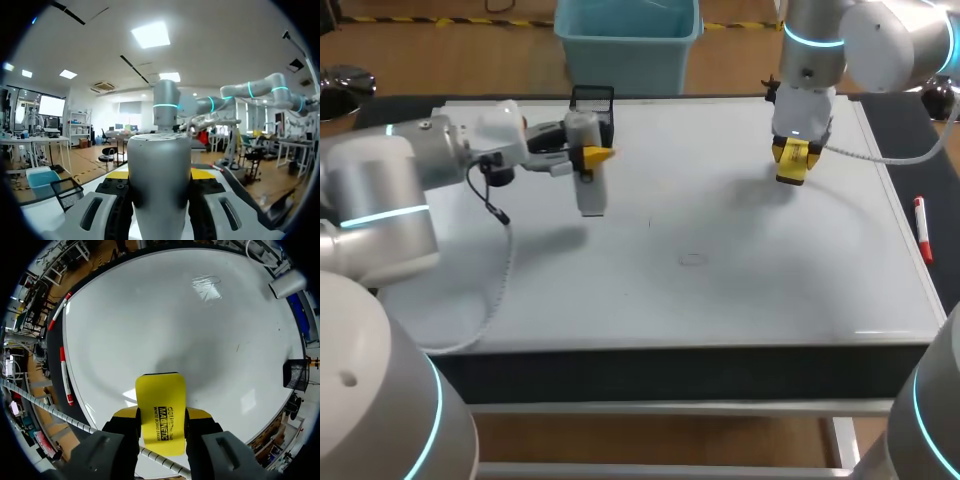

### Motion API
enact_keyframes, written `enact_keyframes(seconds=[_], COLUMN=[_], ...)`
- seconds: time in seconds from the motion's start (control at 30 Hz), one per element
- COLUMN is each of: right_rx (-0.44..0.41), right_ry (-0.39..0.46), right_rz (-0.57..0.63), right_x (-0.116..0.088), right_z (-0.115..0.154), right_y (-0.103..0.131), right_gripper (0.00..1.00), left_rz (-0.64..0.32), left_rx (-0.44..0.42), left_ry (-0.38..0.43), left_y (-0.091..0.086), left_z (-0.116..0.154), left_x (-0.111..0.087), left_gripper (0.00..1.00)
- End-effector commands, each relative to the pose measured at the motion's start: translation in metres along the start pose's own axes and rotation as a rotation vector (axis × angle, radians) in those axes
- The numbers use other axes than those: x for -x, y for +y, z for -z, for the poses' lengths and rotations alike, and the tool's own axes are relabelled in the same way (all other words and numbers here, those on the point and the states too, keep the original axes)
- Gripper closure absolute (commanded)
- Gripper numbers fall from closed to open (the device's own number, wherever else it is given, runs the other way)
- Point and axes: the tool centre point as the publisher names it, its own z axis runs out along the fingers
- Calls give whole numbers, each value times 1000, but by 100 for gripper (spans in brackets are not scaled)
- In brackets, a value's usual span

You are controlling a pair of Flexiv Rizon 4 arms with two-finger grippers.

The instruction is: Pick up the inspection probe, press it on each red-marked spot on the whiteboard one by one, put down the probe, pick up the eraser, and wipe off all the red marks.

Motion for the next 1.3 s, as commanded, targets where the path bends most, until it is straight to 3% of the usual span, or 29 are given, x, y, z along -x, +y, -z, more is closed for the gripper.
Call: enact_keyframes(seconds=[0.03,0.57,1.17,1.3], right_rx=[0,0,0,6], right_ry=[3,3,3,1], right_rz=[2,2,2,57], right_x=[0,0,0,19], right_z=[1,1,1,-5], right_y=[-1,-1,-1,25], right_gripper=[100,100,100,100], left_rz=[3,-19,-19,-19], left_rx=[0,22,22,22], left_ry=[35,11,11,11], left_y=[0,-8,-8,-8], left_z=[17,60,60,60], left_x=[12,29,29,29], left_gripper=[100,100,100,100])
